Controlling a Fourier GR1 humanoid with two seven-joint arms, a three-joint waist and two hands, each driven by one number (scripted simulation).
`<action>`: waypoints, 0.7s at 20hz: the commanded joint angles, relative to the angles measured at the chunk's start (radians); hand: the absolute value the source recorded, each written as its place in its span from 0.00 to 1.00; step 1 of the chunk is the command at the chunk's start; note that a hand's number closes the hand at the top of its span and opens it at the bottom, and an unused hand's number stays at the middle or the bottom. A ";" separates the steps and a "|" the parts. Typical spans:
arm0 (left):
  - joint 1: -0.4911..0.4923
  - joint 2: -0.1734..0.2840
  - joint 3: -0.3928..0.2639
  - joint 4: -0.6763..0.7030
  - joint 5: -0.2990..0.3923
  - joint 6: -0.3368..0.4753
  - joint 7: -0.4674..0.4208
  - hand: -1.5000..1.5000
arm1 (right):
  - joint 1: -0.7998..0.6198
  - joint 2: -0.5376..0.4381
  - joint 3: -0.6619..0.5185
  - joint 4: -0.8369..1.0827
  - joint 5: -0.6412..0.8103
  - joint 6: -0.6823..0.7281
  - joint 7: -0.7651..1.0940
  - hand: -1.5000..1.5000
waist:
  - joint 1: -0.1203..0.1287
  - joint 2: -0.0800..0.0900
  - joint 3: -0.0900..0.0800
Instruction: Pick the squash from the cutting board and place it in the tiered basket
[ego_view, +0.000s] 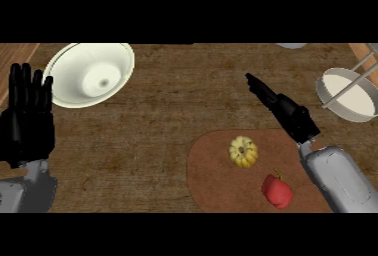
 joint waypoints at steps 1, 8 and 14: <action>0.046 -0.060 -0.065 0.046 -0.069 -0.010 -0.076 0.50 | -0.032 -0.028 -0.075 0.017 -0.031 0.078 -0.022 1.00 | -0.004 0.000 0.011; 0.043 0.037 -0.246 0.099 -0.225 -0.040 0.055 0.50 | -0.177 -0.117 -0.208 0.019 0.054 -0.136 0.070 1.00 | -0.035 0.007 0.009; 0.062 -0.010 -0.327 0.078 -0.303 0.001 0.088 0.50 | -0.025 0.023 -0.252 -0.094 -0.478 0.240 0.201 0.00 | -0.017 -0.006 0.012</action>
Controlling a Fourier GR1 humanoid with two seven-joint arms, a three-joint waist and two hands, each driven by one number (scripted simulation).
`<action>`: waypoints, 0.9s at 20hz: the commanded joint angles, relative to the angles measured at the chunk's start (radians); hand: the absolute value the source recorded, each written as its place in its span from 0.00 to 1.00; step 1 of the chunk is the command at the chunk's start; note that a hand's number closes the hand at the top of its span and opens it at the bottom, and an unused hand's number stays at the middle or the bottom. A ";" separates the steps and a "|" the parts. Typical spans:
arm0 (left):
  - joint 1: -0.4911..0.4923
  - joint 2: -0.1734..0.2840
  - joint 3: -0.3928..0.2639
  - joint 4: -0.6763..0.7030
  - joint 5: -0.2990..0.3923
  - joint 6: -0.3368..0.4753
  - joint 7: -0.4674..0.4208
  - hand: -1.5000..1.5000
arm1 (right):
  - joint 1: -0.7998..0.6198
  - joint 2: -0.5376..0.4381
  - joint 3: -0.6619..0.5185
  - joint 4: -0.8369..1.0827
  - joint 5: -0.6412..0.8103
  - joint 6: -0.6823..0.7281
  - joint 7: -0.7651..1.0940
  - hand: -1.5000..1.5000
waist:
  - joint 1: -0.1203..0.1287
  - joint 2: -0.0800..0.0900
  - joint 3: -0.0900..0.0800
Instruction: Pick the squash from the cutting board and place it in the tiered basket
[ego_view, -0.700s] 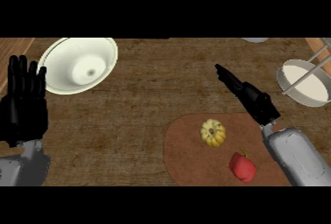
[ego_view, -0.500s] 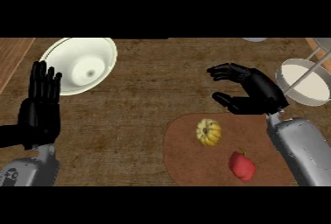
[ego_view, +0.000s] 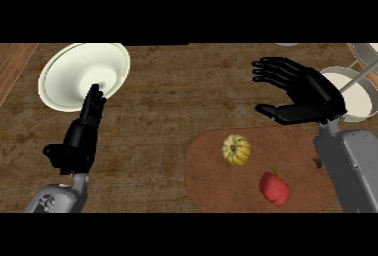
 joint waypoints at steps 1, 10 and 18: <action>0.002 -0.005 -0.024 0.013 -0.029 -0.010 0.015 0.50 | 0.077 -0.093 -0.047 -0.102 -0.168 0.205 0.070 0.00 | 0.001 -0.003 -0.003; -0.019 -0.016 -0.037 0.011 -0.045 -0.007 0.046 0.50 | -0.099 -0.455 0.036 -0.344 0.014 0.405 0.266 0.00 | 0.009 -0.014 -0.009; -0.052 -0.043 -0.061 0.028 -0.074 0.001 0.051 0.50 | -0.306 -0.513 0.302 -0.561 0.225 0.518 0.493 0.00 | 0.037 -0.004 -0.008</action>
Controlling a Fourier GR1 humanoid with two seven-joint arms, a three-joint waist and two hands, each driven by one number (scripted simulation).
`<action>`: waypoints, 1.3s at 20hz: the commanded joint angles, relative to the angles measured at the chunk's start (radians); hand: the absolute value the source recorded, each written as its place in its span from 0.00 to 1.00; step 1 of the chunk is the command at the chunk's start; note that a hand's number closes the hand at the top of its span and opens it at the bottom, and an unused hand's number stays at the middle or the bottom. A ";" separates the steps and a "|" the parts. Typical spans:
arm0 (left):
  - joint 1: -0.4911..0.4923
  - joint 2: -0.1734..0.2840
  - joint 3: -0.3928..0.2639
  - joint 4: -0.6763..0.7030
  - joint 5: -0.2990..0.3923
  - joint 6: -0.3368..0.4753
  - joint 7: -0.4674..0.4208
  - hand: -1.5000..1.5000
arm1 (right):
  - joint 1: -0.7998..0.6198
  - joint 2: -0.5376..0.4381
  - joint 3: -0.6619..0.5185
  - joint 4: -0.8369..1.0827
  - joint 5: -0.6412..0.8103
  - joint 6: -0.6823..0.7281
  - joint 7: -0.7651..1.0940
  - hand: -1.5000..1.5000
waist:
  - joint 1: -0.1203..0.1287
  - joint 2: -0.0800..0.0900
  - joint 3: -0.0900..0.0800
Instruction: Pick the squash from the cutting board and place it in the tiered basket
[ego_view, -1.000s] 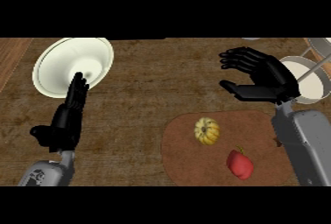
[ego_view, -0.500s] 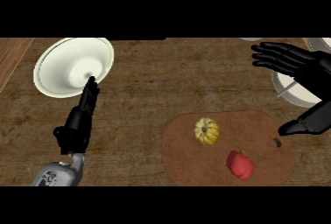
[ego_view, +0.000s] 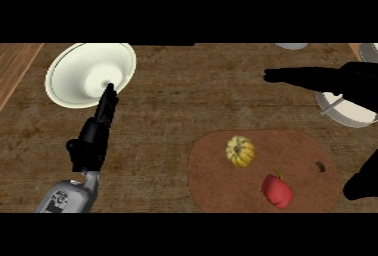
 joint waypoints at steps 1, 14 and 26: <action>-0.028 -0.022 -0.004 0.020 -0.010 0.006 0.002 0.50 | -0.099 0.014 0.166 -0.103 0.130 0.035 0.135 0.00 | 0.011 0.007 0.001; 0.019 -0.028 0.023 0.040 -0.014 -0.021 -0.035 0.50 | -0.356 0.318 0.464 -0.036 0.060 -0.050 0.594 0.00 | -0.004 0.003 0.002; 0.023 -0.028 0.041 0.007 -0.028 -0.024 -0.011 0.50 | -0.344 0.278 0.608 0.025 0.065 -0.052 0.654 0.00 | -0.016 0.001 0.004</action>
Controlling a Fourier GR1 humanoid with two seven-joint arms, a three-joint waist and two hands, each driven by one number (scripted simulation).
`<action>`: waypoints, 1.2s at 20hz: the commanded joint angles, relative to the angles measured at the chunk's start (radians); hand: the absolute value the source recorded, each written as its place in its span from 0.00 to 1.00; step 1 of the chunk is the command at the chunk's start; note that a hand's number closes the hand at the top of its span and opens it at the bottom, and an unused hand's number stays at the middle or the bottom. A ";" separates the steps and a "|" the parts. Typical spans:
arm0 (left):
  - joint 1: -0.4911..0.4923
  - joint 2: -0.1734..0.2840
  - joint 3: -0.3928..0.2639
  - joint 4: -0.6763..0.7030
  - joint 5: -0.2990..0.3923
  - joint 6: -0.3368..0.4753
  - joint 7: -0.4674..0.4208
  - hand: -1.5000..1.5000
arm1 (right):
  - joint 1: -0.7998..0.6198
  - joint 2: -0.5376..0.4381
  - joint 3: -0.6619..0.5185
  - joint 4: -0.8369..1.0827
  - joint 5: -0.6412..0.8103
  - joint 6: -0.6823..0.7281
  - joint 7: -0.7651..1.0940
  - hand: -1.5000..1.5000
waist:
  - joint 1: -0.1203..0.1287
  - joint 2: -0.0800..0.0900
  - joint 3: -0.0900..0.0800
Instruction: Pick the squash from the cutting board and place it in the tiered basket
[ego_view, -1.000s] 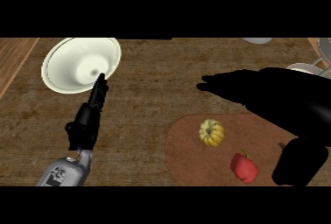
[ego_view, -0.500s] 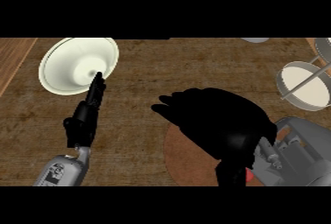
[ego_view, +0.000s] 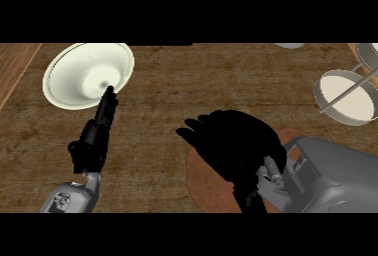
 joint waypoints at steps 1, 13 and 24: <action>-0.030 -0.004 0.029 0.054 0.012 -0.022 -0.028 0.50 | 0.003 -0.004 0.048 -0.026 -0.002 0.049 0.181 0.00 | -0.012 0.002 0.000; 0.008 -0.023 0.000 -0.030 -0.054 0.022 0.040 0.50 | -0.031 -0.019 0.112 0.038 0.107 0.100 0.118 0.00 | 0.007 0.003 0.001; 0.008 -0.041 0.018 -0.001 -0.056 -0.018 0.011 0.50 | 0.044 -0.001 0.126 0.006 0.308 0.162 -0.002 0.00 | 0.001 0.004 0.002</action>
